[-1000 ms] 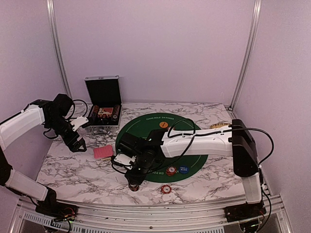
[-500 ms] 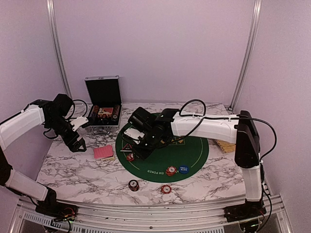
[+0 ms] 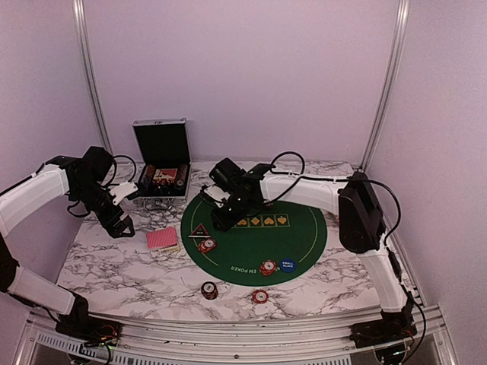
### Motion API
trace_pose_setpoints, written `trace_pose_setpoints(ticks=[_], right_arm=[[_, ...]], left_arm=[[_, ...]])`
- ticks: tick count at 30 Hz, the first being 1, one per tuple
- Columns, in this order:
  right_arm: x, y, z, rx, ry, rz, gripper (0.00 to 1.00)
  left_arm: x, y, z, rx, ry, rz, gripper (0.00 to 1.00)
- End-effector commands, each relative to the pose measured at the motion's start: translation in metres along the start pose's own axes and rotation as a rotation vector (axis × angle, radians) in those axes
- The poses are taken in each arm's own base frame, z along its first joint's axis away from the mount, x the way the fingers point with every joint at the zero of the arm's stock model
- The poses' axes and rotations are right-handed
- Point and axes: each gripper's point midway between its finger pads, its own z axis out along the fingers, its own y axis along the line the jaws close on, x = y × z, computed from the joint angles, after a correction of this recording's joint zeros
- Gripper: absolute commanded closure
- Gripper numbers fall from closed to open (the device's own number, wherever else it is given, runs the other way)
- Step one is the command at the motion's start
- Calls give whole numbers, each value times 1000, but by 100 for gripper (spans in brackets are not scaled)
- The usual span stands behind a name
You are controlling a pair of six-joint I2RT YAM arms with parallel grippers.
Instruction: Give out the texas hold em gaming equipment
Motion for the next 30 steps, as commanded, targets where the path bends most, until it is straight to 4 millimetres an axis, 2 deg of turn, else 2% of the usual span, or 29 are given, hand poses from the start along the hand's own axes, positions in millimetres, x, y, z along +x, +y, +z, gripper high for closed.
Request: trace_pose_setpoints(ticks=[1,7,17,23,27,30], right_arm=[[-17,-1,12,-8,-37,16,91],[-12,-4,37,-6,-13,30,92],[-3,-4,47,-26,10,46,91],[5,2,50,-61,34,52,69],[2,2,46,-63,27,54,53],[-4,1,41,-49,14,47,48]], left_arm=[[-5,0,-4,-2,-25,-1,1],[-7,1,-6,-5,-27,3,1],[-8,1,-6,-5,-32,3,1],[-9,1,-8,-8,-37,6,1],[-9,1,-8,-8,-37,6,1],[-9,0,-7,-3,-38,7,1]])
